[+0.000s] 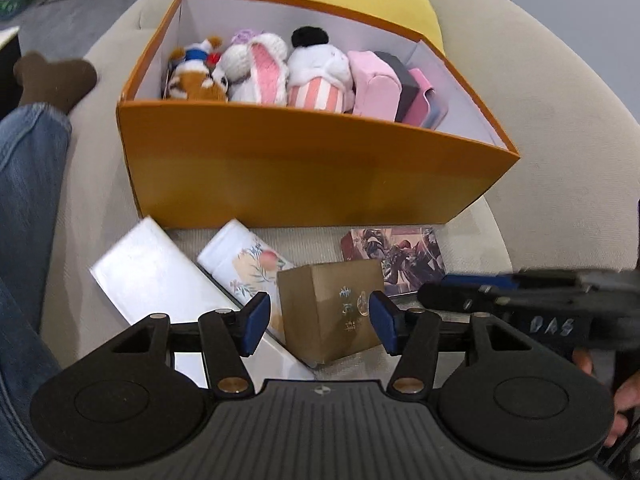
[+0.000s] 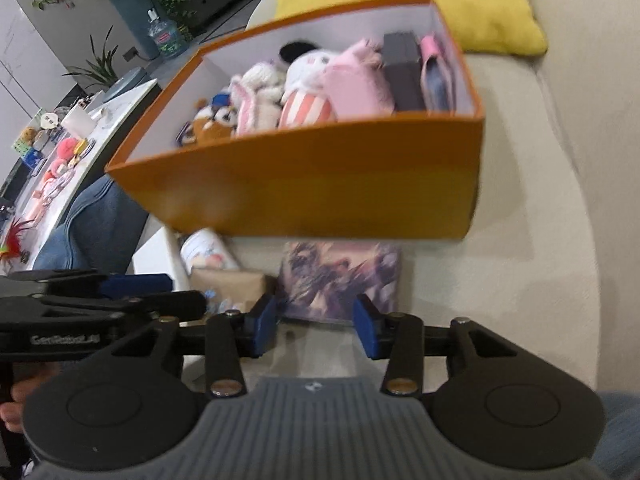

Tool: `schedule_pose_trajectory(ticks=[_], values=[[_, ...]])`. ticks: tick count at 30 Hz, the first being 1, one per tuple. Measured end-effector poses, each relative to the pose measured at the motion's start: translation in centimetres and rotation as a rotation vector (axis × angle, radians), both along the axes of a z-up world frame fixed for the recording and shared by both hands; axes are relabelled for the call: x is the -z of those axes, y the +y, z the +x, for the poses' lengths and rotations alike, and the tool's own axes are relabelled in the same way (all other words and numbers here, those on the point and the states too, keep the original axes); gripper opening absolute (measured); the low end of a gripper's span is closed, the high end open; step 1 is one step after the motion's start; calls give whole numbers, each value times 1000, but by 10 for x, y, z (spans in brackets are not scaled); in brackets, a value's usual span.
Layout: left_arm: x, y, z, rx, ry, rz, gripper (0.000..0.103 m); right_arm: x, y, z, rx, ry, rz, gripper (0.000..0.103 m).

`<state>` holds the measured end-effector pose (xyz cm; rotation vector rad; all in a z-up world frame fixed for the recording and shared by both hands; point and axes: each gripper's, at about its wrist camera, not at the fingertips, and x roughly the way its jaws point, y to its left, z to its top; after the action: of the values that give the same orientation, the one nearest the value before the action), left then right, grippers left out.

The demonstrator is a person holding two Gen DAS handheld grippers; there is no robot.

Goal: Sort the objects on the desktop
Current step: 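Move both grippers down toward the items lying before the box, then grasp the brown gift box with the left gripper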

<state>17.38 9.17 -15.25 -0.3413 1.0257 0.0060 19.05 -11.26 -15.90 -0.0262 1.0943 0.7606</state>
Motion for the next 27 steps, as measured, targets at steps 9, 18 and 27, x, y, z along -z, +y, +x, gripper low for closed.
schedule_pose_trajectory(ticks=[9, 18, 27], values=[[24, 3, 7, -15, 34, -70, 72, 15, 16, -10, -65, 17, -36, 29], [36, 5, 13, -17, 42, -126, 79, 27, 26, -6, -79, 46, -59, 14], [16, -8, 3, -10, -10, -30, 65, 28, 34, -13, -103, 6, -85, 11]])
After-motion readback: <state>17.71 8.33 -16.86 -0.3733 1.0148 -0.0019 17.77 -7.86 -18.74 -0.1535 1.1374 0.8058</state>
